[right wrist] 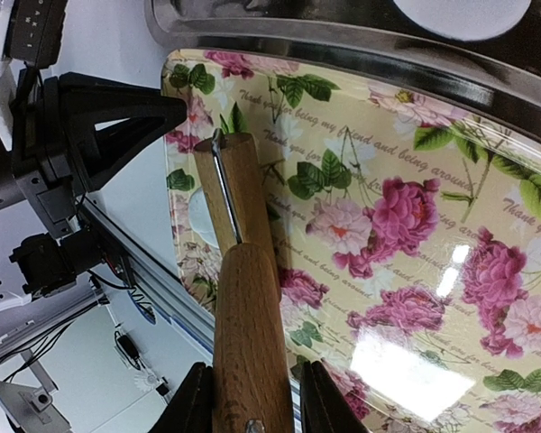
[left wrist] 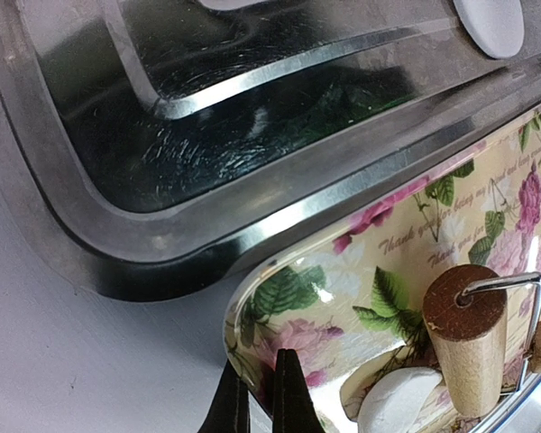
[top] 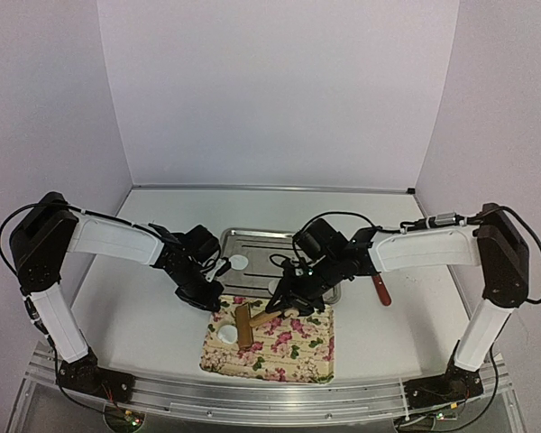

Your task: Roll out the dumpling wrappers from the dough

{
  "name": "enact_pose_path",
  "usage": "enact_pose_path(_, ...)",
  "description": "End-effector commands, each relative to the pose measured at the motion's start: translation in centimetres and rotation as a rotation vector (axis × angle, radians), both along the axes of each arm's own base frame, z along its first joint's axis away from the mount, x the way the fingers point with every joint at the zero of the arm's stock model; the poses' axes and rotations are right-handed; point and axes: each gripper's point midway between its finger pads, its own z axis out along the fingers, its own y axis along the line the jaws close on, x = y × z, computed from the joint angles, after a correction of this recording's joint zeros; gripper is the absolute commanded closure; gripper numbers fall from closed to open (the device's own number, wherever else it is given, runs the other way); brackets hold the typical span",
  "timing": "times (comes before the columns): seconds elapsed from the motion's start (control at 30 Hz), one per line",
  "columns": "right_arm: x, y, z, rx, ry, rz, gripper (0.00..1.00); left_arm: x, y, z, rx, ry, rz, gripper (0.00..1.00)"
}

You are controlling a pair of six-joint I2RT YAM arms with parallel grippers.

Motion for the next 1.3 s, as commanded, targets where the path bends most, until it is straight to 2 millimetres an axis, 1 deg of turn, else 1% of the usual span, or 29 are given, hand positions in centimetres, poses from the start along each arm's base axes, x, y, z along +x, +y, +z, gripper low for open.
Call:
enact_pose_path(0.0, 0.0, -11.0, -8.1, -0.55, -0.069, -0.026, 1.0, -1.5, -1.5, 0.7, -0.036, -0.011, -0.106, 1.0)
enact_pose_path(0.17, 1.5, -9.6, -3.8, -0.463, -0.216, 0.061, 1.0, -1.7, -1.7, 1.2, -0.054, -0.006, -0.116, 1.0)
enact_pose_path(0.27, 1.5, -9.0, -1.6, -0.406, -0.273, 0.134, 1.0, -1.3, -1.3, 1.7, -0.039, -0.039, -0.107, 1.0)
enact_pose_path(0.33, 1.5, -8.5, -0.1, -0.379, -0.305, 0.199, 1.0, -1.1, -1.2, 2.1, -0.039, -0.055, -0.102, 0.97)
enact_pose_path(0.43, 0.5, -7.3, 2.0, -0.292, -0.32, 0.296, 1.0, -0.4, -0.8, 2.8, -0.027, -0.096, -0.066, 0.89)
enact_pose_path(0.53, -0.9, -6.3, 3.2, -0.229, -0.323, 0.353, 1.0, 0.3, -0.4, 4.9, -0.059, -0.149, 0.015, 0.76)
enact_pose_path(0.6, -1.9, -5.9, 4.0, -0.22, -0.319, 0.369, 1.0, 0.4, 0.3, 5.8, -0.058, -0.16, 0.08, 0.67)
enact_pose_path(0.67, -2.6, -5.7, 5.1, -0.218, -0.325, 0.358, 1.0, 0.2, 1.2, 7.1, -0.062, -0.15, 0.176, 0.61)
enact_pose_path(0.73, -3.0, -5.3, 6.8, -0.191, -0.333, 0.321, 1.0, -0.4, 1.5, 8.3, -0.101, -0.115, 0.26, 0.56)
enact_pose_path(0.8, -3.3, -4.8, 8.8, -0.142, -0.34, 0.293, 1.0, -1.3, 1.2, 10.1, -0.183, -0.067, 0.322, 0.49)
enact_pose_path(0.87, -3.7, -3.8, 10.7, -0.081, -0.349, 0.28, 1.0, -2.3, 0.8, 11.3, -0.259, -0.025, 0.343, 0.45)
enact_pose_path(0.9, -3.9, -3.3, 11.6, -0.049, -0.356, 0.282, 1.0, -2.7, 0.7, 11.8, -0.288, -0.008, 0.352, 0.43)
enact_pose_path(0.93, -3.9, -2.7, 12.4, -0.025, -0.359, 0.278, 1.0, -3.1, 0.8, 11.7, -0.293, 0.013, 0.364, 0.42)
enact_pose_path(1.03, -3.6, -1.2, 13.4, 0.008, -0.31, 0.237, 1.0, -4.2, 1.3, 11.0, -0.273, 0.072, 0.384, 0.4)
enact_pose_path(1.13, -3.2, 0.7, 13.6, 0.029, -0.226, 0.188, 1.0, -4.7, 1.5, 10.6, -0.246, 0.106, 0.381, 0.36)
enact_pose_path(1.2, -2.9, 1.8, 13.6, 0.035, -0.19, 0.17, 1.0, -4.9, 1.3, 10.5, -0.241, 0.118, 0.359, 0.34)
enact_pose_path(1.27, -2.6, 2.9, 13.1, 0.035, -0.163, 0.172, 1.0, -5.0, 1.7, 9.8, -0.21, 0.122, 0.356, 0.33)
